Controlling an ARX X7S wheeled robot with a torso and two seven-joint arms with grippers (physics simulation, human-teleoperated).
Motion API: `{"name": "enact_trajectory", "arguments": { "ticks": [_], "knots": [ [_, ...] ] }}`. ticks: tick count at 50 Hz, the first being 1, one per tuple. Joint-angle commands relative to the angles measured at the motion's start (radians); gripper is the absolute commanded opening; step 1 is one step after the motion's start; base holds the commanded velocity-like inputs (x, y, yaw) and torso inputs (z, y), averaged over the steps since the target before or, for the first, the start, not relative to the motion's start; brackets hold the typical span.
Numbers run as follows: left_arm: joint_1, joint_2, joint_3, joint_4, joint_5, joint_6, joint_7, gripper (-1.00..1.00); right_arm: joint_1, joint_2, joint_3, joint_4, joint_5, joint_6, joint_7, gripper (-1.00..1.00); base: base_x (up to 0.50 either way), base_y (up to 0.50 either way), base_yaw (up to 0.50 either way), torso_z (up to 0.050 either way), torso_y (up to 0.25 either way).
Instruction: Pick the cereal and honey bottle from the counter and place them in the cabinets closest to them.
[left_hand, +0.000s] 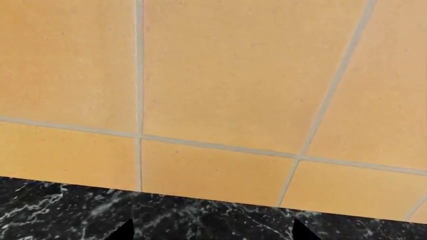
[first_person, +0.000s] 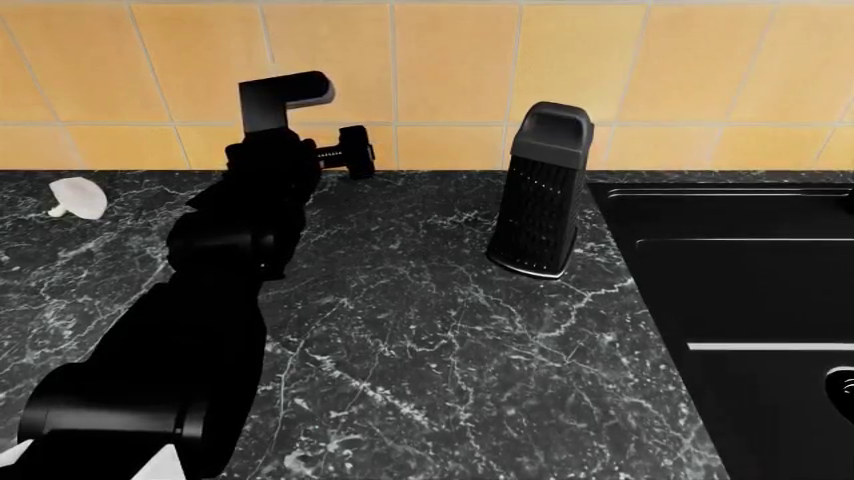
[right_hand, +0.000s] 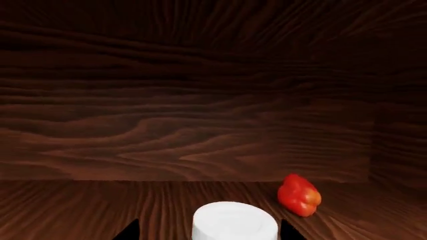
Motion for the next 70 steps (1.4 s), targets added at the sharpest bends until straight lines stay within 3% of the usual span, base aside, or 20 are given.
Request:
{"name": "enact_trajectory", "arguments": {
  "ticks": [1, 12, 17, 21, 31, 32, 37, 46, 52, 70],
  "knots": [
    [-0.001, 0.000, 0.009, 0.000, -0.005, -0.002, -0.001, 1.00, 0.001, 0.007, -0.008, -0.049, 0.020, 0.015, 0.019, 1.00, 0.00, 0.00, 0.00, 0.000, 0.000],
    [-0.006, 0.000, 0.006, 0.000, -0.002, -0.002, -0.011, 1.00, 0.001, 0.032, -0.032, -0.097, 0.146, 0.015, 0.115, 1.00, 0.00, 0.00, 0.00, 0.000, 0.000],
    [-0.033, 0.000, -0.059, 0.000, 0.038, 0.027, 0.023, 1.00, 0.001, 0.049, -0.033, -0.124, 0.265, 0.015, 0.207, 1.00, 0.00, 0.00, 0.00, 0.000, 0.000],
    [-0.085, 0.000, -0.068, 0.000, 0.030, 0.059, 0.054, 1.00, 0.001, 0.064, -0.048, -0.144, 0.391, 0.015, 0.309, 1.00, 0.00, 0.00, 0.00, 0.000, 0.000],
    [-0.211, -0.001, 0.042, 0.003, -0.086, 0.115, 0.114, 1.00, 0.001, 0.101, -0.065, -0.190, 0.851, 0.015, 0.691, 1.00, 0.00, 0.00, 0.00, 0.000, 0.000],
    [-0.212, -0.003, 0.049, 0.029, -0.096, 0.101, 0.114, 1.00, 0.001, 0.103, -0.066, -0.192, 0.892, 0.015, 0.725, 1.00, 0.00, 0.00, 0.00, 0.000, 0.000],
    [-0.027, -0.055, 0.055, 0.614, -0.166, -0.213, 0.029, 1.00, 0.001, 0.107, -0.070, -0.181, 1.074, 0.015, 0.870, 1.00, 0.00, 0.00, 0.00, 0.000, 0.000],
    [0.104, -0.115, 0.002, 1.106, -0.285, -0.456, -0.075, 1.00, 0.001, 0.149, -0.152, -0.186, 1.232, -0.039, 0.877, 1.00, 0.00, 0.00, 0.00, 0.000, 0.000],
    [0.152, -0.138, -0.030, 1.282, -0.348, -0.546, -0.116, 1.00, 0.001, 0.284, -0.385, -0.355, 1.448, -0.273, 0.877, 1.00, 0.00, 0.00, 0.00, 0.000, 0.000],
    [0.220, -0.166, -0.066, 1.462, -0.430, -0.634, -0.165, 1.00, 0.001, 0.495, -0.590, -0.683, 1.622, -0.555, 0.877, 1.00, 0.00, 0.00, 0.00, 0.000, 0.000]
  ]
}}
